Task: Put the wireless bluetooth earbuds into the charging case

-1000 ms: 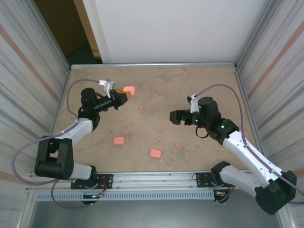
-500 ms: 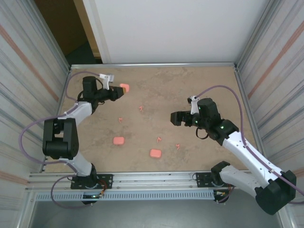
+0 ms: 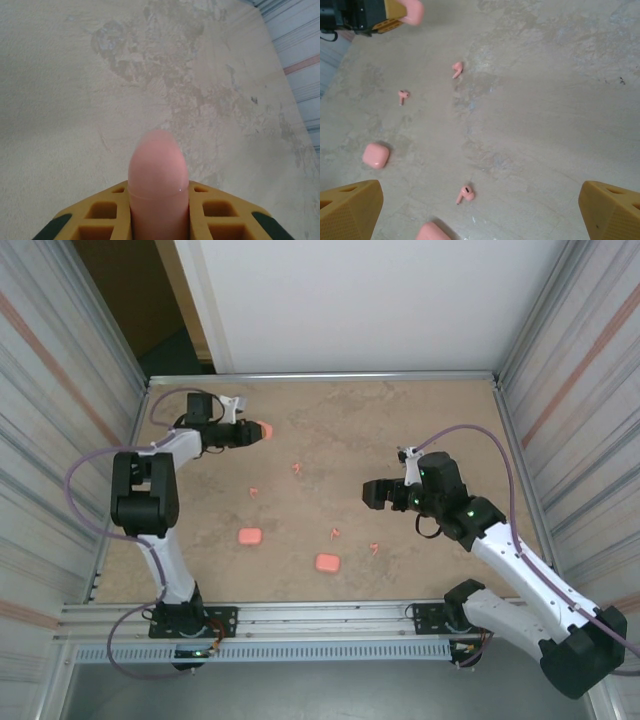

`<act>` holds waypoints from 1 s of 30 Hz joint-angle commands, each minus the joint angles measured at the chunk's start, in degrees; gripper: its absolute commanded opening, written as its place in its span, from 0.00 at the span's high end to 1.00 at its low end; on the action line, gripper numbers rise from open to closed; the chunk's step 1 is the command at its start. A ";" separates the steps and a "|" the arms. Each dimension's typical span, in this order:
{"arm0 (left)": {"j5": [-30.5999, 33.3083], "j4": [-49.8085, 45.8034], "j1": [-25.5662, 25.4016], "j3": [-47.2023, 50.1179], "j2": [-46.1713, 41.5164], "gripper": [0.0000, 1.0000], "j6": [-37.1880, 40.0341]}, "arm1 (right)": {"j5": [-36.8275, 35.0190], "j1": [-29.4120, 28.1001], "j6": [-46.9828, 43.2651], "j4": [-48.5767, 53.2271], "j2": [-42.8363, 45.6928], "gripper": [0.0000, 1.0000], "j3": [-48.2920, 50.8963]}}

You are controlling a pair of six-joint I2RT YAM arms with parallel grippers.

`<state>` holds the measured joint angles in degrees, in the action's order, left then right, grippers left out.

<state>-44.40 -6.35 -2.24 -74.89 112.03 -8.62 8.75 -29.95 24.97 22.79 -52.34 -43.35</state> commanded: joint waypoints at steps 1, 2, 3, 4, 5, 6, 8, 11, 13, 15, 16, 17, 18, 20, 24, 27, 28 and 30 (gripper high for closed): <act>0.08 -5.88 0.36 -4.18 2.71 1.00 2.15 | -1.02 0.34 0.43 1.25 1.25 0.01 0.90; -0.11 -6.35 0.40 -4.90 3.54 0.99 2.29 | -1.10 0.32 0.34 1.38 1.29 0.01 0.98; -0.31 -6.64 0.47 -5.41 4.23 0.98 2.46 | -1.15 0.34 0.34 1.45 1.27 0.01 0.99; -0.46 -7.07 0.42 -6.13 4.97 0.97 2.70 | -1.26 0.34 0.33 1.52 1.27 0.01 1.07; -0.58 -7.78 0.51 -6.84 5.88 0.96 2.88 | -1.27 0.36 0.34 1.56 1.28 0.01 1.16; -0.55 -8.45 0.54 -7.52 6.45 0.96 3.14 | -1.29 0.36 0.34 1.56 1.27 0.01 1.21; -0.42 -9.63 0.63 -8.78 7.66 0.94 2.79 | -1.37 0.34 0.38 1.58 1.19 0.01 1.34; -0.95 -10.26 0.81 -10.05 9.73 0.92 2.11 | -1.45 0.34 0.42 1.57 1.11 0.01 1.48; -0.98 -10.82 0.92 -10.59 10.37 0.92 1.90 | -1.63 0.31 0.42 1.63 1.12 0.01 1.60; -0.80 -11.23 0.98 -11.04 10.75 0.91 1.62 | -1.79 0.34 0.34 1.61 1.11 0.01 1.73; -0.77 -11.27 1.00 -11.06 10.98 0.89 1.38 | -1.90 0.33 0.30 1.65 1.10 0.01 1.61; -0.69 -11.25 1.03 -11.08 11.02 0.88 1.17 | -1.94 0.35 0.25 1.65 1.01 0.01 1.61; -0.53 -11.26 1.16 -11.06 11.17 0.86 0.92 | -1.96 0.38 0.25 1.67 1.05 0.01 1.62; -0.61 -11.55 1.27 -11.32 11.58 0.81 0.56 | -2.09 0.29 0.23 1.66 0.86 0.01 1.61; -1.17 -12.00 1.60 -11.70 12.53 0.74 -0.26 | -2.51 0.34 0.24 1.70 0.68 0.01 1.70; -1.13 -12.11 1.70 -11.64 12.62 0.68 -0.51 | -2.51 0.35 0.17 1.89 0.66 0.01 1.61; -1.06 -12.06 1.71 -11.52 12.61 0.67 -0.62 | -2.60 0.31 0.09 2.12 0.75 0.01 1.45; -0.85 -12.01 1.72 -11.31 12.45 0.63 -0.74 | -2.86 0.39 -0.02 2.61 0.96 0.01 1.18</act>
<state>-44.45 -16.93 -1.06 -85.27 123.90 -9.02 7.25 -29.95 24.97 23.90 -52.23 -41.98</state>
